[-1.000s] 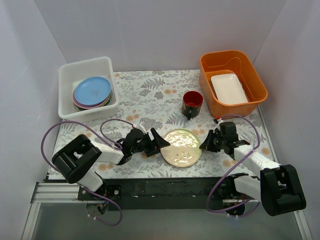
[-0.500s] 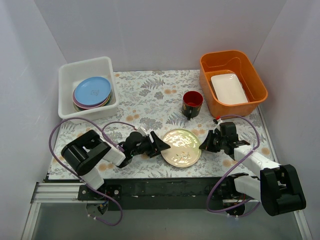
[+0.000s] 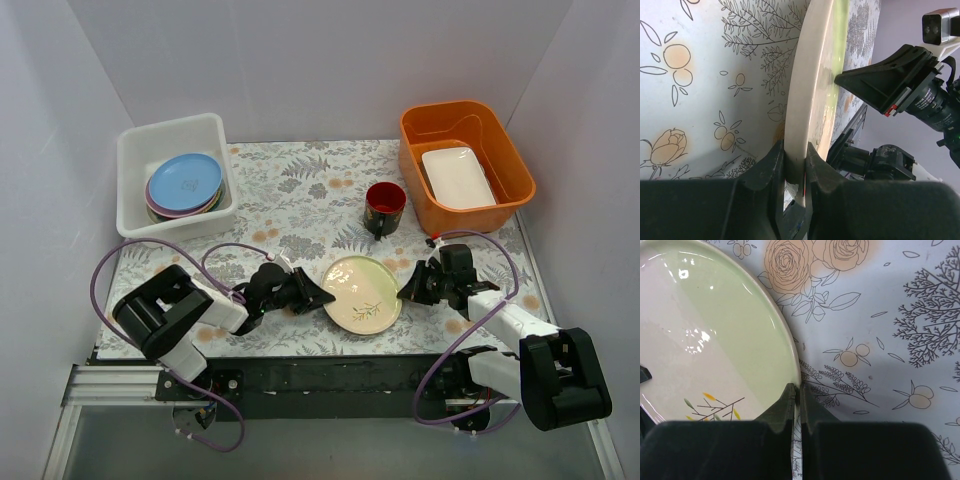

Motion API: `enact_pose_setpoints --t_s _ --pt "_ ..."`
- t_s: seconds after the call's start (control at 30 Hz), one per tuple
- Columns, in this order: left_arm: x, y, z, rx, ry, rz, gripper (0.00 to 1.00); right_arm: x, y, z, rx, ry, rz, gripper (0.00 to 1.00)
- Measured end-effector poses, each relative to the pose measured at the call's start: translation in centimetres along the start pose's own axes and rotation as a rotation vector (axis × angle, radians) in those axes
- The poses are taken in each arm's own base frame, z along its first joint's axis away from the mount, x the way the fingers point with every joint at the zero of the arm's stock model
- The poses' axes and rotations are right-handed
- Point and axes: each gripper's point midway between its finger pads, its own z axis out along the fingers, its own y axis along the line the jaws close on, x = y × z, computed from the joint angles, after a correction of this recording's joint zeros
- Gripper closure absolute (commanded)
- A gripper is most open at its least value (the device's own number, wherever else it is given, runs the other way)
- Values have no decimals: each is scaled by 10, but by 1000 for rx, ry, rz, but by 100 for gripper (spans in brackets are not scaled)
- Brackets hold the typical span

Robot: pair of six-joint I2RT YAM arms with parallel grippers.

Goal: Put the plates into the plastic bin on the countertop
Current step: Pick up the plate at the center of the board.

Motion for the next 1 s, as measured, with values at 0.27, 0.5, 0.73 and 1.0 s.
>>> enact_pose_setpoints --t_s 0.27,0.5,0.73,1.0 --pt "0 -2 -2 -2 -2 6 100 1 0 -1 -3 -4 -1 91" --pt "3 -7 -6 -11 8 39 100 12 3 -7 -5 27 -5 67" --pt "2 -12 -5 -22 11 60 100 19 13 -15 -48 53 -8 26" --pt "-2 -16 -18 -52 -20 79 100 15 24 -22 -91 42 -32 2"
